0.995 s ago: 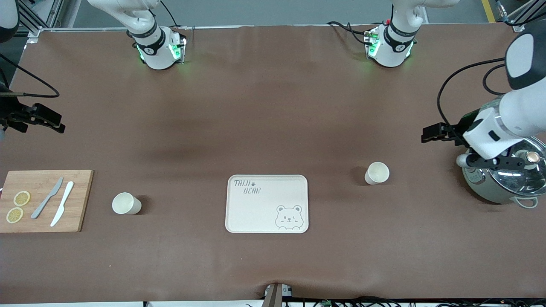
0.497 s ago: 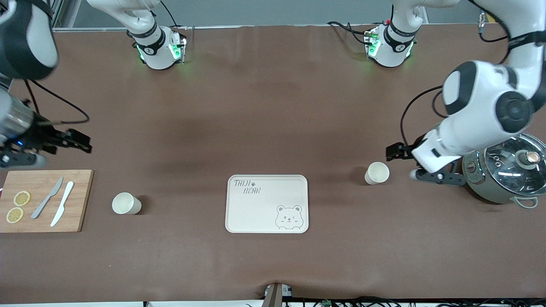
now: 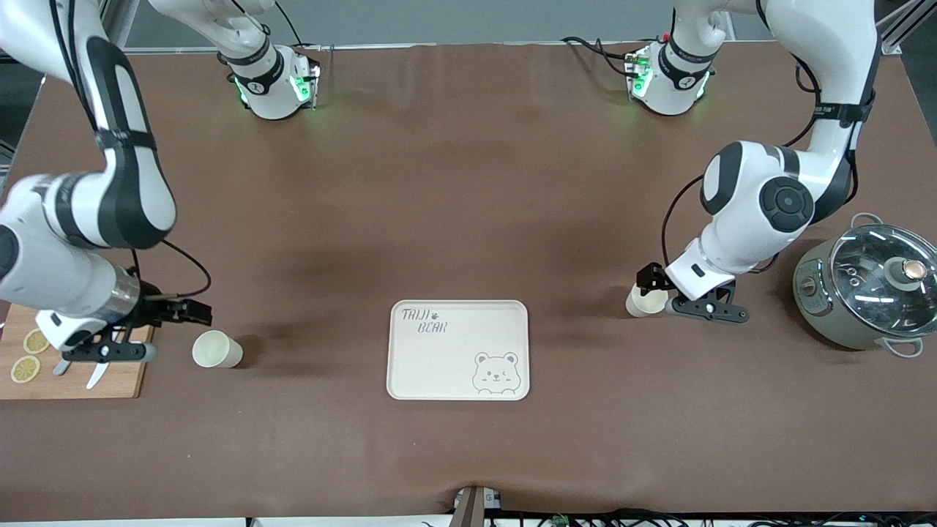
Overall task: Place white IKEA cup upright on tray with both arms
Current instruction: 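Lower both grippers and grasp each white cup by its rim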
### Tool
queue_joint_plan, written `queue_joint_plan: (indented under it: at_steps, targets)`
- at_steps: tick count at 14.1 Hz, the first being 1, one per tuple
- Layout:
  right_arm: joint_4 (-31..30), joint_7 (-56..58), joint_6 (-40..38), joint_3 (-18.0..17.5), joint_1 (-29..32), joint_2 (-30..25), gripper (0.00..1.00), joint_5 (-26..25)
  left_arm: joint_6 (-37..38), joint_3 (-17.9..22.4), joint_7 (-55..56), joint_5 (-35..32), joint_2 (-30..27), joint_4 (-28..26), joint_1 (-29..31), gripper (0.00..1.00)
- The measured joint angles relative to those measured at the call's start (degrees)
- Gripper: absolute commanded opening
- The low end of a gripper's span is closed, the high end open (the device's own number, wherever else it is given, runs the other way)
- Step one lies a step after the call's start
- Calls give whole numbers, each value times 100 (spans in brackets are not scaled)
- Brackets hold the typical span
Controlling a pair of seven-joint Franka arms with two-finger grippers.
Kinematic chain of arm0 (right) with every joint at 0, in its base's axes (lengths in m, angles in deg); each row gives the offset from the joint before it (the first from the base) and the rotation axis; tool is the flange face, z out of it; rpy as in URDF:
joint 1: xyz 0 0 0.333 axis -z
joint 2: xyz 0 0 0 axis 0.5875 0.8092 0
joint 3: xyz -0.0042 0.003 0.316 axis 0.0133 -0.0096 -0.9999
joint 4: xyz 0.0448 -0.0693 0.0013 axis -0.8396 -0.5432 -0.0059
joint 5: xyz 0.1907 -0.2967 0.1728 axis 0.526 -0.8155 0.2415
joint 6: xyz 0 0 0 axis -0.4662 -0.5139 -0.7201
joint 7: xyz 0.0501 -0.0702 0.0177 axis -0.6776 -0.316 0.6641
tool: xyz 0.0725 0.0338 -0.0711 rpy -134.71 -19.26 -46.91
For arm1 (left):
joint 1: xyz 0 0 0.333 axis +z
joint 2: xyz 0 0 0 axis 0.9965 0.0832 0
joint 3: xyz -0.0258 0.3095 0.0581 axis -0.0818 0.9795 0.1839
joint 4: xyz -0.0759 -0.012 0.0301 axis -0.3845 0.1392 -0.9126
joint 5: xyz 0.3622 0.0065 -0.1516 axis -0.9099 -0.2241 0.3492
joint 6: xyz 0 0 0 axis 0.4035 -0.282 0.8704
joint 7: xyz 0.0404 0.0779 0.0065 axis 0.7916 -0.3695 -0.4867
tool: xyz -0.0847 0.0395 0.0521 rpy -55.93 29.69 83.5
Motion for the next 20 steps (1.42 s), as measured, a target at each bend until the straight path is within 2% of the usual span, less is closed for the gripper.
queue_joint_plan:
  at_steps: [8,11,17,18,19,20]
  targets:
    - [10,-1,1517,22,92,1088,100,90,-1445,3,-503,-3,100,-1053,273,100]
    - [29,-3,1588,1,68,1193,100,151,-1786,0,-503,-4,152,-1293,260,100]
    - [24,-3,1439,-18,-81,1221,100,172,-2023,-1,-592,-4,385,-1318,254,100]
    - [18,-2,1376,-18,-83,1225,97,172,-2048,-1,-608,-4,428,-1315,254,100]
    - [11,3,1296,-17,-85,1227,77,172,-2066,-1,-612,-4,464,-1309,254,98]
    - [8,10,1232,-17,-93,1228,59,172,-2077,-1,-612,-4,489,-1297,254,1]
